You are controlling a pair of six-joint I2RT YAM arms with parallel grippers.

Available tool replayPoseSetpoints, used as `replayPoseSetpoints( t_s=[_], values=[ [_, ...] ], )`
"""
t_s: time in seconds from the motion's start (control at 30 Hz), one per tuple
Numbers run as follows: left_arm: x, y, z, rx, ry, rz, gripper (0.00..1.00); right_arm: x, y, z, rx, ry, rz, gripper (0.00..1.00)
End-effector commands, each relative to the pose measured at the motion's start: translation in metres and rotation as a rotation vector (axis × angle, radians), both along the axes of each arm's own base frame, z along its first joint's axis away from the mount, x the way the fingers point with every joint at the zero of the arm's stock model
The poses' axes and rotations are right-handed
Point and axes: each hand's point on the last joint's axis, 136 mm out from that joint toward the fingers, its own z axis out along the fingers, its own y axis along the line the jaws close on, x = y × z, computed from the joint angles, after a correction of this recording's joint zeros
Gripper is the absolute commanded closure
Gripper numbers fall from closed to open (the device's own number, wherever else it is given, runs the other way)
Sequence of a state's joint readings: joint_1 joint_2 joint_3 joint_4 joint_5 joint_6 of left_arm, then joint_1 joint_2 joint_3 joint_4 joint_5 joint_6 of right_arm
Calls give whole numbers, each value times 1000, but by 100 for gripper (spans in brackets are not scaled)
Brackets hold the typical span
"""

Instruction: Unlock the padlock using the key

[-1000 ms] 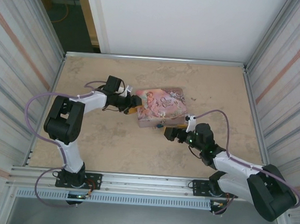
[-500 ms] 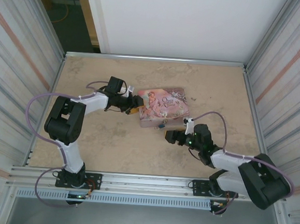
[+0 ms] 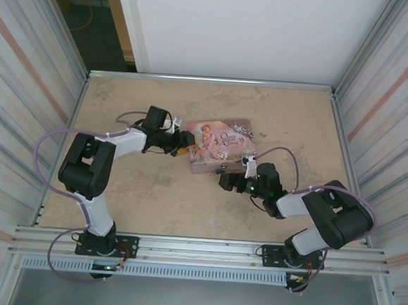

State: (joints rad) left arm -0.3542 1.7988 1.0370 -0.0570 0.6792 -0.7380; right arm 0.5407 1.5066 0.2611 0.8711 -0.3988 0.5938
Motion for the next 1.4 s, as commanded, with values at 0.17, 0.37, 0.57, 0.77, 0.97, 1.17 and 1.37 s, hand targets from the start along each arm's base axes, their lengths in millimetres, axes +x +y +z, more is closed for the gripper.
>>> replayPoseSetpoints(
  t_s=[0.17,0.37,0.57,0.77,0.97,1.17,1.37],
  values=[
    [-28,13,-25,84,109,14,49,12,10,11,87,-17,39,23],
    [-28,13,-25,85,111,15,49,18,11,15,120,-19,53,27],
    [-28,13,-25,80,109,13,48,28,9,14,110,-37,40,28],
    [-26,11,-26,75,110,15,49,35,14,19,112,-74,58,30],
    [-26,11,-26,73,112,14,49,35,18,20,117,-80,86,37],
    [-26,11,-26,72,110,12,49,30,21,18,125,-72,117,46],
    [-26,11,-26,72,113,12,49,28,24,18,131,-63,138,50]
  ],
)
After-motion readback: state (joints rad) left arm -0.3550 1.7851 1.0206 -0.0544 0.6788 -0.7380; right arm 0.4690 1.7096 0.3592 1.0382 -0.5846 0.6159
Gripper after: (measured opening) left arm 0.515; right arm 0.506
